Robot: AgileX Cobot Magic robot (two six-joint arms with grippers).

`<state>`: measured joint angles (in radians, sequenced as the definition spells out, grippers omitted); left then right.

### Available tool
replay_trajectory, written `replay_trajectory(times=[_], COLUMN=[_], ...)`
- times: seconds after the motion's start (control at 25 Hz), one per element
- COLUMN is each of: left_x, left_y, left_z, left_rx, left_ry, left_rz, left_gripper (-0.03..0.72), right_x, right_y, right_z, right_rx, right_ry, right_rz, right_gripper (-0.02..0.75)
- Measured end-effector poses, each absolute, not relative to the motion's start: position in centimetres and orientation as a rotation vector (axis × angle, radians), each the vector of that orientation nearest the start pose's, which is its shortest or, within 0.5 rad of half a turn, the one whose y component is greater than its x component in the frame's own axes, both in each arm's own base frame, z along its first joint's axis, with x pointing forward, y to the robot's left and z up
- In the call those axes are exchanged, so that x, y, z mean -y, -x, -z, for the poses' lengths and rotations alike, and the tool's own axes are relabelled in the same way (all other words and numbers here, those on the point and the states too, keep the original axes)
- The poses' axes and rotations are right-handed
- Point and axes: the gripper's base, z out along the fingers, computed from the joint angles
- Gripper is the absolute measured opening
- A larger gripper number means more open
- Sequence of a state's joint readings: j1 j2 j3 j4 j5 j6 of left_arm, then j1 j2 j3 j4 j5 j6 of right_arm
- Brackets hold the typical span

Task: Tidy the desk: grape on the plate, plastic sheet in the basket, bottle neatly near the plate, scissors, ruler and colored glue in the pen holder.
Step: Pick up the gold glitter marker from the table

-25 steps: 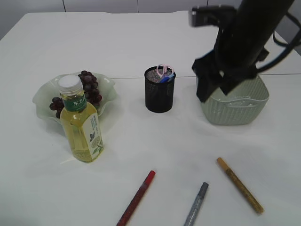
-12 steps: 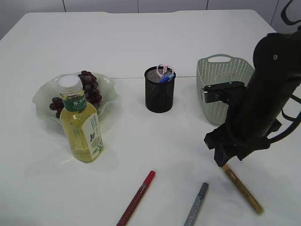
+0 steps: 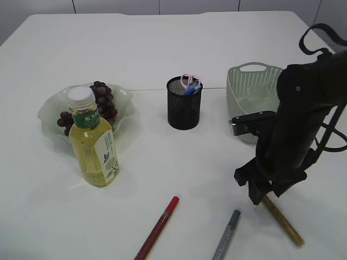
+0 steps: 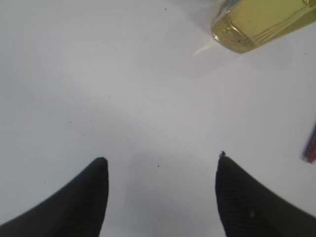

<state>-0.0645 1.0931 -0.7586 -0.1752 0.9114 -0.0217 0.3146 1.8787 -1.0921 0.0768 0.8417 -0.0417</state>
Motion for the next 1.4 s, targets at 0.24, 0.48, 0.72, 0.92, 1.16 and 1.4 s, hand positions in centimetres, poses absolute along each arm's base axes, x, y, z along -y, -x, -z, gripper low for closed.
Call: replay_trajectory(times=[0.24,0.48,0.72,0.92,1.16,1.4], left_x=[2.5,2.5,2.5,2.5,2.5,2.5], left_y=[-18.8,-18.8,-18.8,-18.8,-18.8,-18.8], left_z=[-26.9,-26.9,-26.9,-26.9,-26.9,-26.9], left_rx=[-2.727,-2.727,-2.727,-2.727,-2.727,-2.727], left_ry=[0.049,0.049,0.049,0.049,0.049,0.049], left_rz=[0.244,0.244,0.244,0.244,0.244,0.244], left_gripper=[0.496,0.496,0.496,0.496,0.496,0.495], right_x=[-10.7,-10.7,-10.7,-10.7,-10.7,-10.7], right_y=[-31.6,-31.8,-31.9,-32.0,-32.0,-32.0], right_z=[-13.1,-12.9,-12.6,-12.6,-12.6,-12.6], right_rx=[-3.104,-3.083,-3.084,-3.074,-3.071,-3.068], right_ry=[0.479,0.488,0.491,0.49,0.489,0.496], right_rz=[-0.078,-0.066,-0.061,-0.063,-0.061,-0.056], right_gripper=[0.393,0.383,0.353,0.333,0.287,0.286])
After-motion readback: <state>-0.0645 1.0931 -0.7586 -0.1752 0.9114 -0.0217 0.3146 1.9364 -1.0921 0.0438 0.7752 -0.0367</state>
